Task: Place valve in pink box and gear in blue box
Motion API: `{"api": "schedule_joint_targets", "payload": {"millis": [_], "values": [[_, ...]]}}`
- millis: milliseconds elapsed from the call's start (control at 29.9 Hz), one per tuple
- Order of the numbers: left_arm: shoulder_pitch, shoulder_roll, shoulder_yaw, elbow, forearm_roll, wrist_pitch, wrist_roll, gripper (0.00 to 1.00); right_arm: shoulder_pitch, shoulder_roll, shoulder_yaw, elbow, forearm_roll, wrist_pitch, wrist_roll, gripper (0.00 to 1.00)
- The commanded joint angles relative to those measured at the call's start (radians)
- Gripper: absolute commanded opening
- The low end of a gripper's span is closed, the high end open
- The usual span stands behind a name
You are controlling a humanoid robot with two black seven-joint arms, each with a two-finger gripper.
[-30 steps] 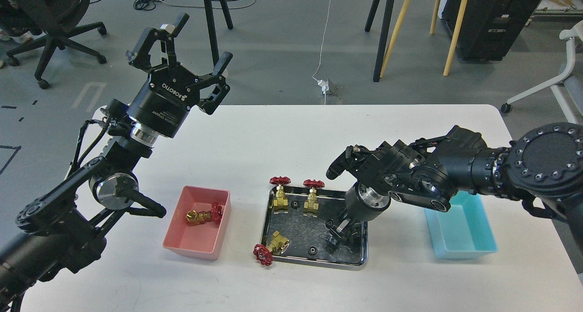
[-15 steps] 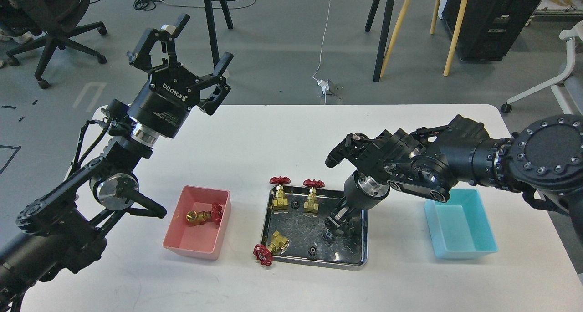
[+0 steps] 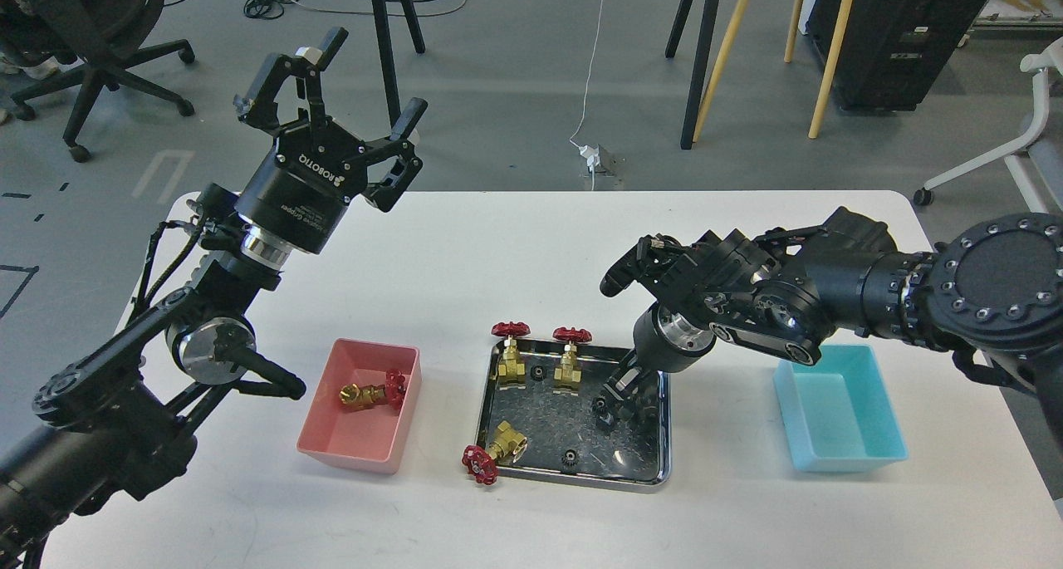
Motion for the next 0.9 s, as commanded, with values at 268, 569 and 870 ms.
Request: {"api": "schedule_joint_targets", "payload": {"millis": [268,569,870], "values": [[0.0,0.0,0.0,0.0,0.0,0.0,0.0,0.94,-0.025,0.0,-0.001,-0.021,0.0,0.0,0.0,0.36],[0.002,-0.002,0.0,0.0,0.0,0.0,0.0,0.94,-0.025,0.0,-0.001,-0.022,0.0,0.0,0.0,0.36],[0.002,-0.002,0.0,0.0,0.0,0.0,0.0,0.94,-0.021,0.0,-0.001,-0.024,0.0,0.0,-0.002,0.37]]}}
